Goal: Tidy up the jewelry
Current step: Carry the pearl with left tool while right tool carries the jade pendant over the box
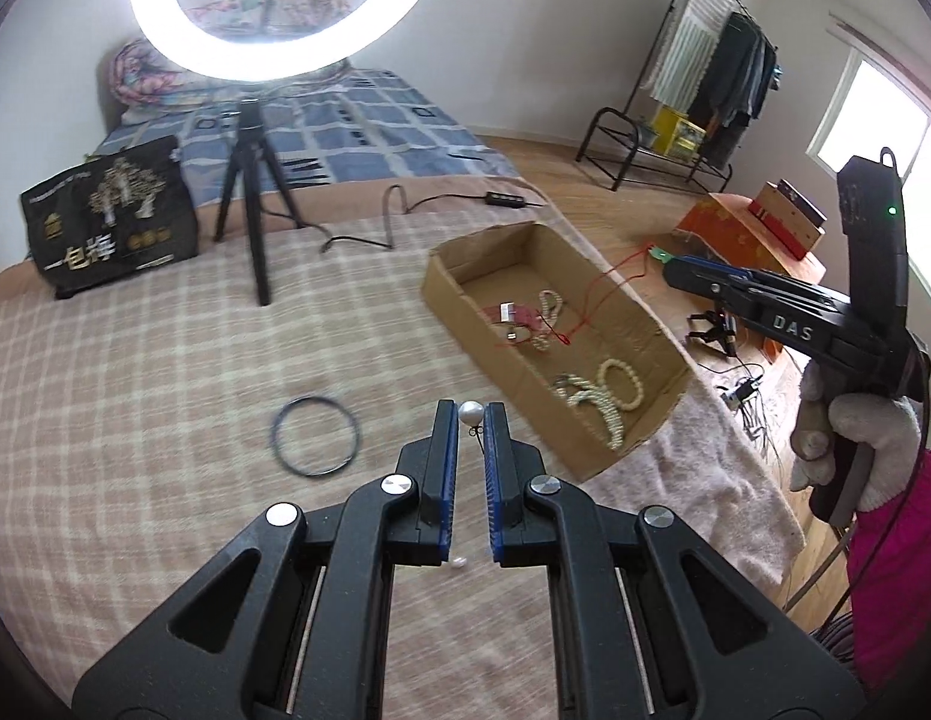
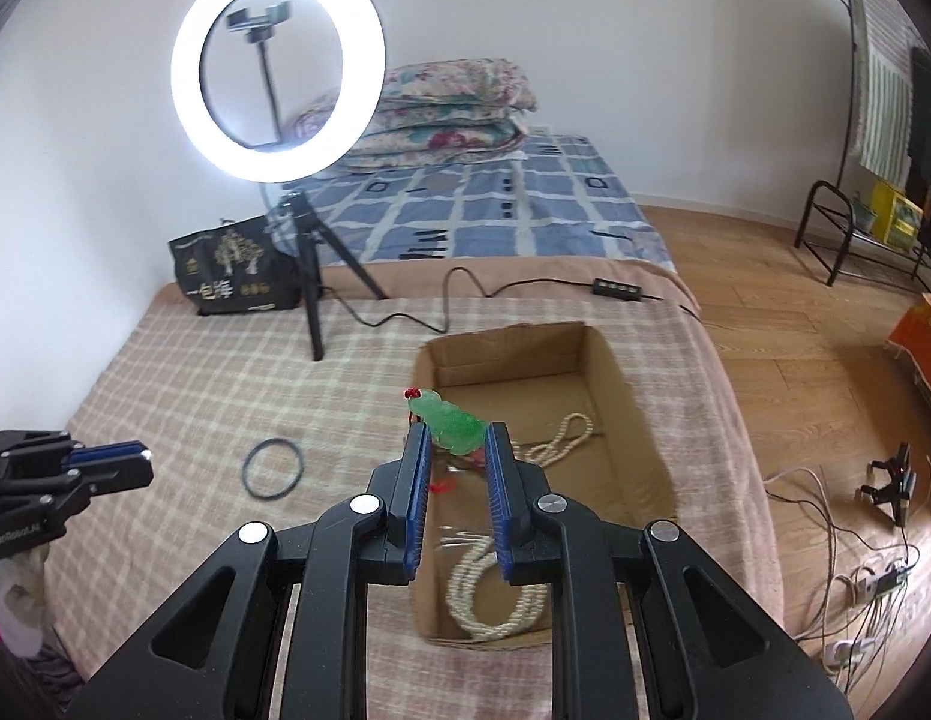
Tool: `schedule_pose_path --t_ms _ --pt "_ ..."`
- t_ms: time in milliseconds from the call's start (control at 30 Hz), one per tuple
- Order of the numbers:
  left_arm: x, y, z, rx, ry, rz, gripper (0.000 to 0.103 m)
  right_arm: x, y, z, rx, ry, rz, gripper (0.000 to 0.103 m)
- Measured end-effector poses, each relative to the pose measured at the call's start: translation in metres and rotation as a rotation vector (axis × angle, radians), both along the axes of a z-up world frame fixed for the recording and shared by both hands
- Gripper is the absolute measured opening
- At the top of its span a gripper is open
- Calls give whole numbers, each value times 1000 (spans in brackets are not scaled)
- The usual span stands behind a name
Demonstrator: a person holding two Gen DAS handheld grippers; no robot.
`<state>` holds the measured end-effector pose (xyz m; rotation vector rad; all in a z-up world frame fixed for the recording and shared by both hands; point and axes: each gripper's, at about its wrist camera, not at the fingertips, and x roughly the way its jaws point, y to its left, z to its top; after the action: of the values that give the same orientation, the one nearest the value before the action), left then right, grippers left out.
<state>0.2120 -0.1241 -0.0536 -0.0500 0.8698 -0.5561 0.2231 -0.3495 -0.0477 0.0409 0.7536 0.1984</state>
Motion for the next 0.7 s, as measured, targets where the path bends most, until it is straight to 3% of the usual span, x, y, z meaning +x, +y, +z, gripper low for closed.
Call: schedule_pose_path --t_ms 367,700 --pt "17 -84 -7 0 7 -95 7 16 -60 -17 7 33 -112 16" --pt "35 -133 -32 17 49 -109 7 26 -68 -37 -2 86 -116 16"
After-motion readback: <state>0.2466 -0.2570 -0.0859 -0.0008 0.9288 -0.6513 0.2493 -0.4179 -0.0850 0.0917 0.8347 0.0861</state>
